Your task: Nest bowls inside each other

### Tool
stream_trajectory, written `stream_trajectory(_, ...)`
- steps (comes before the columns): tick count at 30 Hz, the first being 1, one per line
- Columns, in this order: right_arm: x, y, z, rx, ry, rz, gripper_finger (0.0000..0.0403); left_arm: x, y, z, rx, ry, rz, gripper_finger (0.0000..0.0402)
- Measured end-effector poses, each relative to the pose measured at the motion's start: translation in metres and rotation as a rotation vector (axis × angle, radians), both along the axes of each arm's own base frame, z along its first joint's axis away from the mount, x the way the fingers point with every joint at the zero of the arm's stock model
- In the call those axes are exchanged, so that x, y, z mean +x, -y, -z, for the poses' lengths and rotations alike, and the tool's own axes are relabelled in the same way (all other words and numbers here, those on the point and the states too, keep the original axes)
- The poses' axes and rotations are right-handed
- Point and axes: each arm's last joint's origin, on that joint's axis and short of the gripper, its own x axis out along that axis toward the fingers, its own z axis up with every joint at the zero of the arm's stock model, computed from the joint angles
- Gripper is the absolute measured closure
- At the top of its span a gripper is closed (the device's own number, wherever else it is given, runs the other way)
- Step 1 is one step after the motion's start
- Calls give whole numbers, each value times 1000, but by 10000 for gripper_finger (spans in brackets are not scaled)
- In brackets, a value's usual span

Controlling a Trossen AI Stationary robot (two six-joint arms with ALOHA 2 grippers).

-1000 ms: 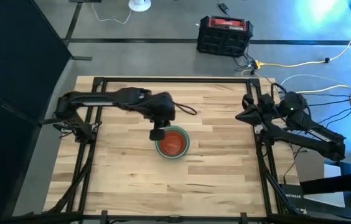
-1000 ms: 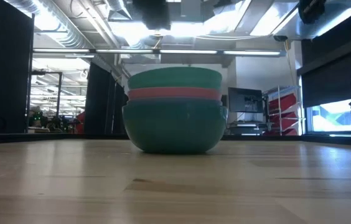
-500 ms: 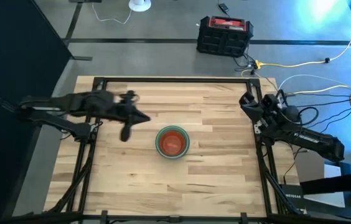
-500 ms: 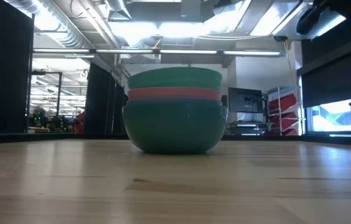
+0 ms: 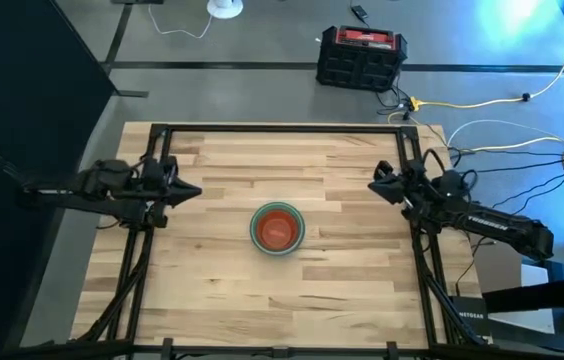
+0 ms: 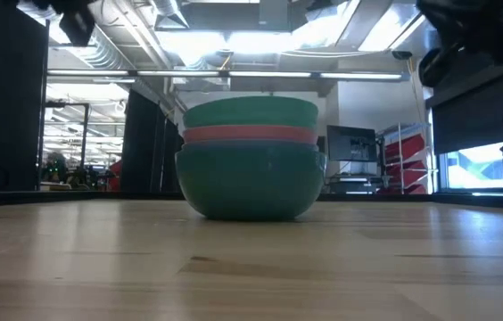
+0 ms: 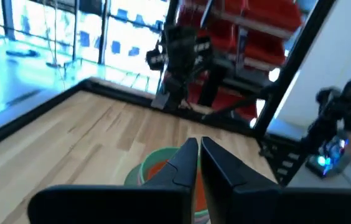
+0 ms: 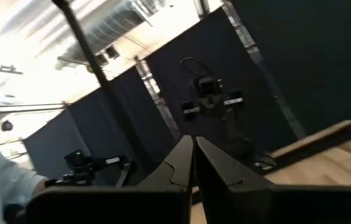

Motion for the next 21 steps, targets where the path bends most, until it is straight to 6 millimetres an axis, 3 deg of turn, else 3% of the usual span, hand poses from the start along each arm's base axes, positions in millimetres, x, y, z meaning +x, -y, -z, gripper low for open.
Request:
stream_trajectory(5, 1, 1, 10, 10, -26, 19, 403, -11, -1, 23, -71, 89, -1, 401)
stream_trajectory(21, -9, -3, 15, -51, -49, 73, 403, -27, 0, 52, 19, 45, 52, 401)
